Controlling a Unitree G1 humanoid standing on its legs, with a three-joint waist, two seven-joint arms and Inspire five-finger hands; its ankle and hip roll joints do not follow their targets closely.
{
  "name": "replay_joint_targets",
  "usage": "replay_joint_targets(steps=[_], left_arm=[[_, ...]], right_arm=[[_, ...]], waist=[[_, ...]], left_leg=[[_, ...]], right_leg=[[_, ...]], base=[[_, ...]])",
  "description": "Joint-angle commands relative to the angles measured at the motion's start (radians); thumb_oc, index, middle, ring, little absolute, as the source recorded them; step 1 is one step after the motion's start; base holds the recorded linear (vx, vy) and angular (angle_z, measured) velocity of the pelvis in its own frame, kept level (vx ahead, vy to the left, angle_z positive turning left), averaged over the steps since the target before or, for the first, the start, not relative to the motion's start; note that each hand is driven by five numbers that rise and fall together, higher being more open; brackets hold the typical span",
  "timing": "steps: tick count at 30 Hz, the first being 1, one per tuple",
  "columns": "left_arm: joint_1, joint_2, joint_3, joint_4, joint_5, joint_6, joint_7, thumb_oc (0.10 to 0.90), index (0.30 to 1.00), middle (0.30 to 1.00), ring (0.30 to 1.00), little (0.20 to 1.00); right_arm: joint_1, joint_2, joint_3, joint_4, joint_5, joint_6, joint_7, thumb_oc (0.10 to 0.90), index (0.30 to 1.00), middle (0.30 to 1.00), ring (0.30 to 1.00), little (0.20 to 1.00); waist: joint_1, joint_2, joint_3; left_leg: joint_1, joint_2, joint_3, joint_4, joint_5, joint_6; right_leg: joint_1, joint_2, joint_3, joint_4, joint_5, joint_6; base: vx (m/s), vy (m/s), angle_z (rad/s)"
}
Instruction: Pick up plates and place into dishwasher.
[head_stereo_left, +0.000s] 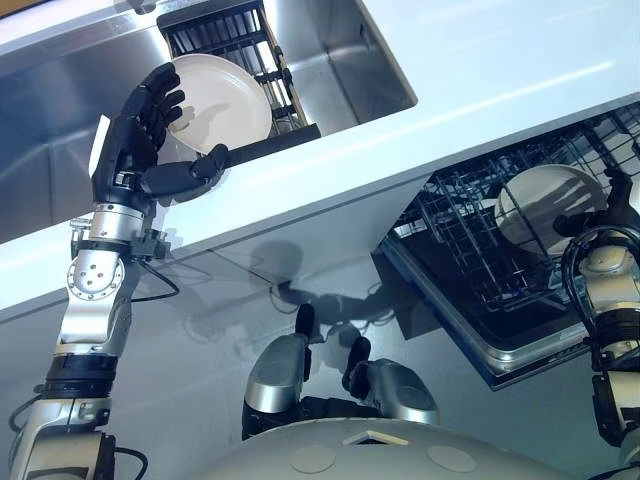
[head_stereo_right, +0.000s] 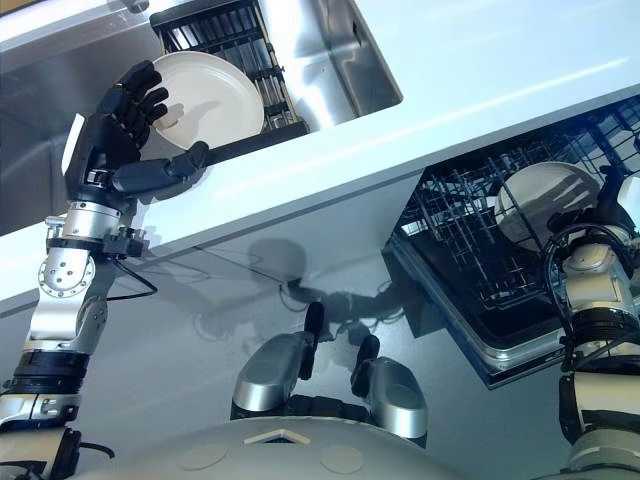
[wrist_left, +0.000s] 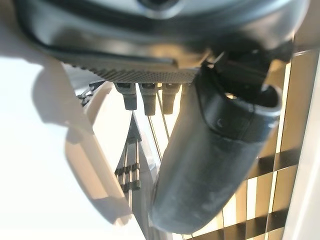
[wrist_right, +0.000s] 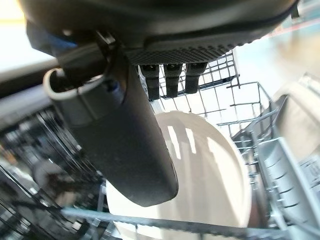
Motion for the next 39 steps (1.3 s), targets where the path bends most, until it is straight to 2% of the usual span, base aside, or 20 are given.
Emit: replay_joint_targets(steps=[1,6,12,13,14,15,18,22,24,26,31,35,39], left_arm=[[0.063,-0.036,0.045,-0.03,0.016,-0.082,0.002,0.8,0.9,0.9,0.9,0.9],[0.059,-0.045,0.05,-0.005,0.023,-0.084,0.003,0.8,0.9,0.9,0.9,0.9],[0.048,-0.038,0.04,0.019,0.044,-0.085,0.024,0.8,0.9,0.9,0.9,0.9],[0.047,-0.037,0.039,0.022,0.059,-0.086,0.038,0.8,0.9,0.9,0.9,0.9],[0.048,-0.037,0.04,0.026,0.061,-0.089,0.041,0.8,0.9,0.9,0.9,0.9],[0.053,-0.038,0.045,0.033,0.068,-0.099,0.047,0.8,0.9,0.9,0.9,0.9],[0.063,-0.046,0.057,0.037,0.084,-0.108,0.063,0.8,0.9,0.9,0.9,0.9],[0.082,-0.061,0.085,0.028,0.14,-0.101,0.096,0.8,0.9,0.9,0.9,0.9],[0.084,-0.063,0.094,0.039,0.188,-0.097,0.12,0.8,0.9,0.9,0.9,0.9],[0.085,-0.059,0.111,0.054,0.241,-0.085,0.151,0.8,0.9,0.9,0.9,0.9],[0.056,-0.03,0.122,0.108,0.336,-0.069,0.227,0.8,0.9,0.9,0.9,0.9],[0.004,0.029,0.11,0.167,0.393,-0.02,0.302,0.8,0.9,0.9,0.9,0.9],[-0.051,0.118,0.102,0.254,0.496,0.031,0.368,0.8,0.9,0.9,0.9,0.9]], right_arm=[[0.042,-0.032,-0.049,-0.129,0.129,-0.145,-0.058,0.8,0.9,0.9,0.9,0.9],[0.088,0.025,-0.114,-0.197,0.233,-0.188,-0.028,0.8,0.9,0.9,0.9,0.9],[0.104,0.062,-0.151,-0.256,0.344,-0.254,-0.08,0.8,0.9,0.9,0.9,0.9],[0.108,0.091,-0.166,-0.295,0.435,-0.305,-0.102,0.8,0.9,0.9,0.9,0.9],[0.114,0.107,-0.174,-0.312,0.464,-0.326,-0.097,0.8,0.9,0.9,0.9,0.9],[0.132,0.145,-0.188,-0.351,0.541,-0.367,-0.074,0.8,0.9,0.9,0.9,0.9],[0.17,0.229,-0.203,-0.417,0.672,-0.43,0.018,0.8,0.9,0.9,0.9,0.9],[0.245,0.336,-0.186,-0.513,0.7,-0.479,0.18,0.8,0.9,0.9,0.9,0.9],[0.265,0.361,-0.17,-0.543,0.714,-0.475,0.256,0.8,0.9,0.9,0.9,0.9],[0.299,0.396,-0.142,-0.582,0.74,-0.466,0.38,0.8,0.9,0.9,0.9,0.9],[0.339,0.439,-0.082,-0.605,0.816,-0.398,0.601,0.8,0.9,0.9,0.9,0.9],[0.361,0.46,-0.026,-0.611,0.866,-0.297,0.762,0.8,0.9,0.9,0.9,0.9],[0.381,0.457,0.033,-0.583,0.86,-0.199,0.899,0.8,0.9,0.9,0.9,0.9]], waist=[[-0.019,-0.018,-0.198],[-0.043,-0.023,-0.247],[-0.067,-0.031,-0.285],[-0.08,-0.032,-0.294],[-0.084,-0.031,-0.296],[-0.094,-0.031,-0.302],[-0.115,-0.031,-0.315],[-0.144,-0.033,-0.331],[-0.156,-0.032,-0.334],[-0.171,-0.028,-0.339],[-0.192,-0.018,-0.345],[-0.209,-0.008,-0.35],[-0.221,0.002,-0.354]], left_leg=[[-0.004,0.006,0.024,0.031,-0.093,-0.042],[0.046,-0.005,0.04,-0.021,-0.109,-0.023],[0.085,-0.012,0.062,-0.066,-0.121,-0.004],[0.094,-0.015,0.075,-0.075,-0.126,0.001],[0.097,-0.016,0.081,-0.078,-0.127,0.003],[0.102,-0.018,0.095,-0.083,-0.131,0.006],[0.111,-0.024,0.125,-0.088,-0.139,0.01],[0.117,-0.037,0.171,-0.082,-0.154,0.021],[0.119,-0.041,0.185,-0.081,-0.16,0.026],[0.121,-0.046,0.201,-0.078,-0.166,0.033],[0.122,-0.055,0.214,-0.082,-0.169,0.044],[0.122,-0.062,0.224,-0.093,-0.167,0.052],[0.118,-0.065,0.236,-0.098,-0.163,0.055]], right_leg=[[-0.006,0.003,0.017,-0.017,0.001,0.07],[0.006,-0.002,0.023,-0.041,0.0,0.083],[0.014,-0.003,0.047,-0.065,0.009,0.096],[0.014,-0.003,0.056,-0.078,0.016,0.101],[0.014,-0.002,0.059,-0.083,0.02,0.103],[0.013,-0.002,0.068,-0.093,0.027,0.106],[0.01,-0.001,0.085,-0.12,0.047,0.112],[0.01,-0.004,0.104,-0.166,0.081,0.119],[0.008,-0.005,0.112,-0.172,0.086,0.121],[0.002,-0.008,0.123,-0.169,0.088,0.124],[-0.011,-0.018,0.127,-0.158,0.087,0.131],[-0.028,-0.028,0.125,-0.144,0.086,0.142],[-0.044,-0.033,0.125,-0.128,0.084,0.148]], base=[[-0.05,0.104,-0.05],[-0.07,0.109,-0.1],[-0.08,0.108,-0.08],[-0.09,0.12,-0.17],[-0.13,0.189,-0.24],[-0.09,0.156,-0.19],[-0.08,0.15,-0.24],[-0.06,0.154,-0.29],[-0.05,0.15,-0.24],[-0.05,0.161,-0.26],[-0.04,0.126,-0.15],[-0.05,0.114,-0.13],[-0.04,0.084,-0.06]])
